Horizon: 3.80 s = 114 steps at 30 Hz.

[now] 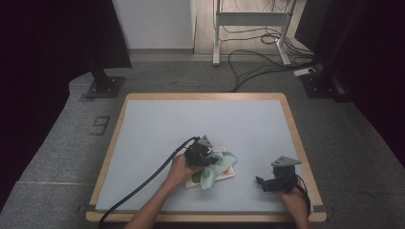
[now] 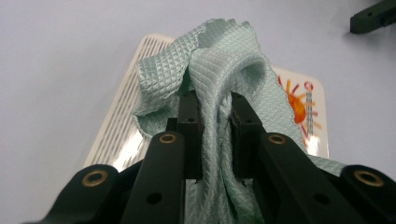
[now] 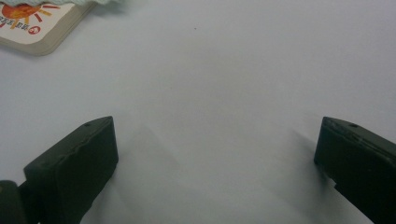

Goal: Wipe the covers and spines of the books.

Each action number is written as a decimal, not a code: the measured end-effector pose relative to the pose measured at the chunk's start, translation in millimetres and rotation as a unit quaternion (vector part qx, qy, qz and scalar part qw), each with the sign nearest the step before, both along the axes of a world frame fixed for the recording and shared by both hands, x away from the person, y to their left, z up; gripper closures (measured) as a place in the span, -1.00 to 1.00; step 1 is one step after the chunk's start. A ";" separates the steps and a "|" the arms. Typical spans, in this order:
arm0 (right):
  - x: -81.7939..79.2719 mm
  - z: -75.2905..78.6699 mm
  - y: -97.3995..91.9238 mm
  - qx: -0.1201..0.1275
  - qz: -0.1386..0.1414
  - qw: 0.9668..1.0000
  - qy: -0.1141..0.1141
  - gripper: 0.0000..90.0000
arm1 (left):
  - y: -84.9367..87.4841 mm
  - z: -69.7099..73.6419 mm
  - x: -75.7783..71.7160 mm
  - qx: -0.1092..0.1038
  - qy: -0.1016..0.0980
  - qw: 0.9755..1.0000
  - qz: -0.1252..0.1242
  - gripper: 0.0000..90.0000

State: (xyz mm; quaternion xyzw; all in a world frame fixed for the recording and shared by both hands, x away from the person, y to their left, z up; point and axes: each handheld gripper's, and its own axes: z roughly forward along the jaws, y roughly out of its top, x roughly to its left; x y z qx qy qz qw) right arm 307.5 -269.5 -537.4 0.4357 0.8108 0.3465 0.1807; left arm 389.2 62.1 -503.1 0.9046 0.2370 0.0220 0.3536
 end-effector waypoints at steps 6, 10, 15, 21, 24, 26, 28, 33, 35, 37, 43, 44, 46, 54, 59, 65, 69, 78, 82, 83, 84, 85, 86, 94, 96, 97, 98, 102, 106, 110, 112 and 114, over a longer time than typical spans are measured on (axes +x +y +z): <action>0.0 0.0 0.0 0.000 0.000 1.000 0.000 -1.00 | 20.2 1.0 -5.8 0.001 -0.002 1.000 0.009 0.72; 0.0 0.0 0.0 0.000 0.000 1.000 0.000 -1.00 | 34.8 2.2 -9.9 0.005 -0.003 1.000 0.018 0.72; 0.0 0.0 0.0 0.000 0.000 1.000 0.000 -1.00 | 55.6 2.8 -15.8 0.003 -0.002 0.999 0.032 0.72; 0.0 0.0 0.0 0.000 0.000 1.000 0.000 -1.00 | 75.6 3.4 -23.3 0.002 -0.004 0.999 0.047 0.72; 0.0 0.0 0.0 0.000 0.000 1.000 0.000 -1.00 | 82.6 3.8 -26.6 0.003 -0.005 0.999 0.050 0.72; 0.0 0.0 0.0 0.000 0.000 1.000 0.000 -1.00 | 86.1 3.9 -30.1 0.003 -0.006 0.998 0.055 0.72; 0.0 0.0 0.0 0.000 0.000 1.000 0.000 -1.00 | 87.6 4.1 -33.0 0.005 -0.008 0.998 0.055 0.72; 0.0 0.0 0.0 0.000 0.000 1.000 0.000 -1.00 | 89.1 4.0 -43.0 0.004 -0.010 0.998 0.056 0.71; 0.0 0.0 0.1 0.000 0.000 1.000 0.000 -1.00 | 89.5 3.5 -47.8 0.001 -0.010 0.998 0.054 0.71; 0.0 0.0 0.0 0.000 0.000 1.000 0.000 -1.00 | 89.6 2.7 -53.5 -0.004 -0.010 0.999 0.052 0.71; 0.1 0.0 0.1 0.000 0.000 1.000 0.000 -1.00 | 85.4 2.8 -59.2 -0.004 -0.007 0.999 0.046 0.71; 0.1 0.0 0.0 0.000 0.000 1.000 0.000 -1.00 | 84.2 2.3 -58.0 -0.008 -0.004 0.999 0.044 0.71; 0.1 0.0 0.0 0.000 0.000 1.000 0.000 -1.00 | 80.2 1.3 -55.2 -0.014 -0.001 0.999 0.043 0.71; 0.1 0.0 0.0 0.000 0.000 1.000 0.000 -1.00 | 52.0 1.3 -47.2 -0.009 0.000 1.000 0.024 0.71; 0.1 0.0 0.0 0.000 0.000 1.000 0.000 -1.00 | 35.9 1.4 -39.7 -0.005 0.003 1.000 0.013 0.71; 0.1 0.0 0.0 0.000 0.000 1.000 0.000 -1.00 | 21.2 0.4 -30.3 -0.010 0.010 1.000 0.008 0.71; 0.1 0.0 0.0 0.000 0.000 1.000 0.000 -1.00 | 10.5 -0.1 -24.1 -0.012 0.014 1.000 0.004 0.71; 0.1 0.0 -0.1 0.000 0.000 1.000 0.000 -1.00 | -19.7 0.5 -13.6 -0.003 0.014 1.000 -0.009 0.71; 0.1 0.0 -0.1 0.000 0.000 1.000 0.000 -1.00 | -32.0 0.6 -11.3 -0.001 0.014 1.000 -0.018 0.71; 0.1 0.0 -0.1 0.000 0.000 1.000 0.001 -1.00 | -35.9 0.1 -10.5 -0.003 0.015 1.000 -0.019 0.71; 0.1 0.0 0.0 0.000 -0.001 1.000 0.001 -1.00 | -38.1 -0.1 -9.8 -0.003 0.015 1.000 -0.021 0.71; 0.1 0.0 0.0 0.000 -0.001 1.000 0.001 -1.00 | -40.9 -0.1 -8.9 -0.002 0.015 1.000 -0.023 0.71; 0.1 0.0 0.0 0.000 -0.001 1.000 0.001 -1.00 | -44.7 0.1 -8.2 -0.001 0.015 1.000 -0.023 0.71; 0.1 0.0 0.0 0.000 0.000 1.000 0.000 -1.00 | -62.6 -1.1 -10.6 -0.002 0.014 0.999 -0.038 0.72; 0.1 0.0 0.0 0.000 -0.001 1.000 0.000 -1.00 | -63.7 -1.8 -13.1 -0.006 0.017 0.999 -0.043 0.71; 0.1 0.0 0.0 0.000 -0.001 1.000 0.000 -1.00 | -64.3 -1.9 -15.0 -0.006 0.017 0.999 -0.046 0.71; 0.1 0.0 0.0 0.000 -0.001 1.000 0.000 -1.00 | -64.8 -1.9 -16.3 -0.008 0.019 0.999 -0.045 0.71; 0.0 0.0 -0.1 0.000 0.000 1.000 0.000 -1.00 | -66.0 -1.3 -23.5 -0.003 0.018 0.998 -0.059 0.71; 0.0 0.0 0.0 0.000 0.000 1.000 0.000 -1.00 | -63.7 -0.4 -29.5 0.005 0.012 0.998 -0.064 0.71; -0.1 0.0 0.0 0.000 0.000 1.000 -0.001 -1.00 | -53.9 -0.3 -34.0 0.003 0.014 0.998 -0.063 0.71; 0.0 0.0 0.0 0.000 0.000 1.000 -0.001 -1.00 | -47.7 -0.6 -34.8 -0.001 0.018 0.998 -0.061 0.71; -0.1 0.0 0.0 -0.001 0.000 1.000 -0.001 -1.00 | -39.1 -0.8 -36.2 -0.004 0.020 0.998 -0.057 0.71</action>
